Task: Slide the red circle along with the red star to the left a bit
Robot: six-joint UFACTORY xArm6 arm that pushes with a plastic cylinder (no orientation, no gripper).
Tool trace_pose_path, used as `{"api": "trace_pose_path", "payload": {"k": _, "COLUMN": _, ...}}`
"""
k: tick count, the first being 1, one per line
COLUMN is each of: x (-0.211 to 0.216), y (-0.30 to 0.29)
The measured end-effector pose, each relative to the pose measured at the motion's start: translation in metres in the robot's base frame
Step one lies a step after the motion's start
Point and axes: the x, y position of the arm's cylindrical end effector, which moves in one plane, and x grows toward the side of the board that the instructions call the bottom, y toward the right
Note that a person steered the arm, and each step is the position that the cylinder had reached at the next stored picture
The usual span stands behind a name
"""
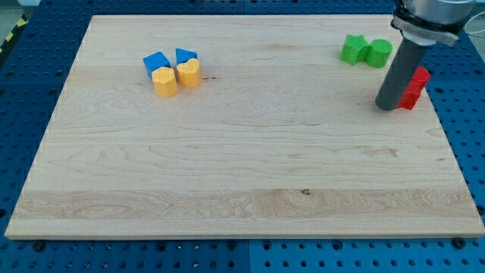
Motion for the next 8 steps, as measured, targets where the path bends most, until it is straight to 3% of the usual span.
{"api": "trace_pose_path", "payload": {"k": 1, "x": 0.037, "y": 0.020}}
{"api": "trace_pose_path", "payload": {"k": 2, "x": 0.048, "y": 0.125}}
{"api": "trace_pose_path", "payload": {"k": 3, "x": 0.042, "y": 0.125}}
{"api": "trace_pose_path", "payload": {"k": 4, "x": -0.020, "y": 0.125}}
{"api": "trace_pose_path", "payload": {"k": 5, "x": -0.045, "y": 0.125}}
{"api": "trace_pose_path", "payload": {"k": 8, "x": -0.079, "y": 0.119}}
